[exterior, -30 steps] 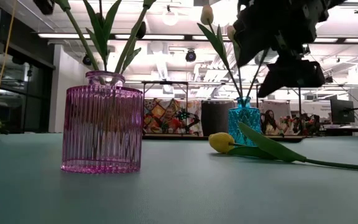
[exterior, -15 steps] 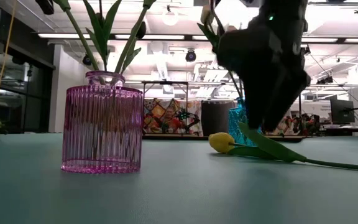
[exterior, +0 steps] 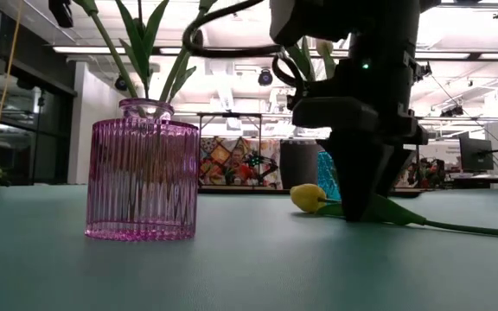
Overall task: Sort flowers into vase by color
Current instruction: Put the yellow tulip flower into the purple vase
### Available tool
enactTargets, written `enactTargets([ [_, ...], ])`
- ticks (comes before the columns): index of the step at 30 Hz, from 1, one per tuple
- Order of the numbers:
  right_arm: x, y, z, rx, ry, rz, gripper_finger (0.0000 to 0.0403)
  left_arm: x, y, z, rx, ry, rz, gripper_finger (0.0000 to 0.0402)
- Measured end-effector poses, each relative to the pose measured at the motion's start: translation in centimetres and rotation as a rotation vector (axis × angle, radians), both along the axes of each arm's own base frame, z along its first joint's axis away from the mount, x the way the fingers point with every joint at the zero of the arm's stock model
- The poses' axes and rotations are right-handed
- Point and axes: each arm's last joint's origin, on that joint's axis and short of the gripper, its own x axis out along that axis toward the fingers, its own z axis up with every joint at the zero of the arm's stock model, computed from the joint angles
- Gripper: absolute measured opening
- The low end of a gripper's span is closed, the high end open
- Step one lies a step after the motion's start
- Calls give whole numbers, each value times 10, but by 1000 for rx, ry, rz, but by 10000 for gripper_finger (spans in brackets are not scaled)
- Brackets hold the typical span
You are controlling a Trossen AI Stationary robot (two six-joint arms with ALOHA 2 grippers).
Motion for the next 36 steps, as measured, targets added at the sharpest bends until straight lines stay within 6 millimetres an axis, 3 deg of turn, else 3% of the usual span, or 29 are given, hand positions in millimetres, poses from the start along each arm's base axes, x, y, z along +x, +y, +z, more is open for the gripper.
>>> enactTargets([
  [3,-1,3,0,-3,10,34,45,0,1,0,-10,4,22,204],
  [5,-4,4,3,0,16,51,15,0,1,0,-12,4,26,204],
  [8,-6,6,18,6,1,61,10,0,1,0,-12,5,26,204],
  [15,-15,19,96,-32,-253,209,2,-1,2,0,-26,3,55,204],
  [19,-31,20,146,-53,-428,288,1,-2,3,2,-50,-14,93,204],
  [24,-56,23,190,-98,-618,333,1,-3,4,4,-35,-25,110,204],
  [30,-79,24,229,-300,-856,257,0,-3,4,3,-36,-22,113,204],
  [36,-61,33,256,-404,-1130,298,0,-3,4,3,-36,-21,114,204],
])
